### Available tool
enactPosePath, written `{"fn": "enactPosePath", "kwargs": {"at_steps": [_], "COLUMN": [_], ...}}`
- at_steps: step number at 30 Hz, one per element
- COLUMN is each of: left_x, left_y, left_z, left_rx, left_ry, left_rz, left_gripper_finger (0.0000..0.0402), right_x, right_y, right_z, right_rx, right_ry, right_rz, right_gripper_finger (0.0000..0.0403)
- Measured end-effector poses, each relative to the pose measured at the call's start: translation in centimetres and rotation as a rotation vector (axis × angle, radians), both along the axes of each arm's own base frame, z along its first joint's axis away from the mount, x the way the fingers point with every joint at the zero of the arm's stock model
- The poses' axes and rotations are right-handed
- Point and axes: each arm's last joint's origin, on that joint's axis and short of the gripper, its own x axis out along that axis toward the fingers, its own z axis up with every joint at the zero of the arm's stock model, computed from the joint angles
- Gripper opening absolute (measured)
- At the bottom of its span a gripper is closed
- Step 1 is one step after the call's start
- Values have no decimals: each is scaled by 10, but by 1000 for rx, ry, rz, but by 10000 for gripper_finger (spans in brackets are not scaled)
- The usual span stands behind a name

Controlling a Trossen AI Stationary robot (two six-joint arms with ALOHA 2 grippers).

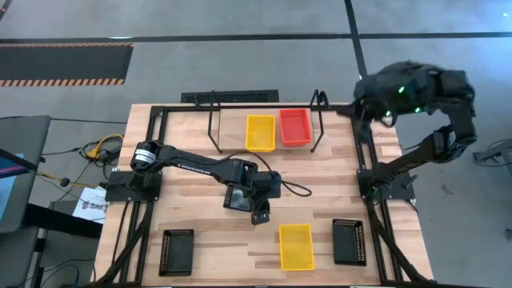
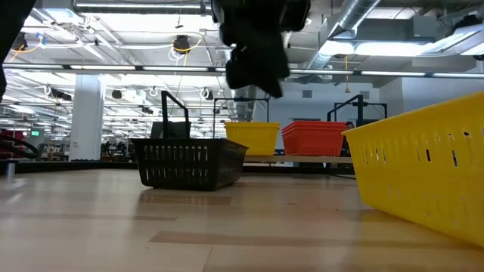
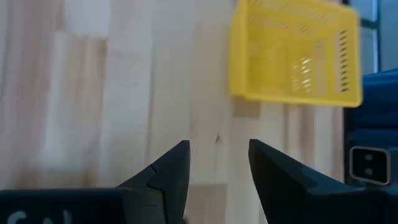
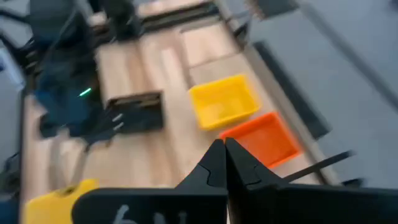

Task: Stack baskets on shelf by color
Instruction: Stack the yellow bin on top of the other stacked yellow bins on the shelf

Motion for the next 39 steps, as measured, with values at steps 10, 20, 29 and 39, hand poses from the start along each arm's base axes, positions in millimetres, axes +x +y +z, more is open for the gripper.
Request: {"fn": "enactPosePath", "kwargs": {"at_steps": [10,20,29,39], "left_x": [-8,-15,-14,-12], "left_y": [30,52,55,52], "left_z": [-5,-8,-7,-6], "left_rx": [38,83,32,-11], "left_ry": [91,144,101,74], "left_rz": [-69,-142,-228,-264], "left_gripper_finger": [151,151,151,151], "right_x": [20,25,64,107], "right_y": [63,143,201,219], "right_z": [-84,-184,-245,-278], "right_rx": [319,525,601,705], "right_ry": [282,476,458,392], "right_rz": [-56,-471,-609,-626], "right_gripper_finger": [2,5,43,105]}}
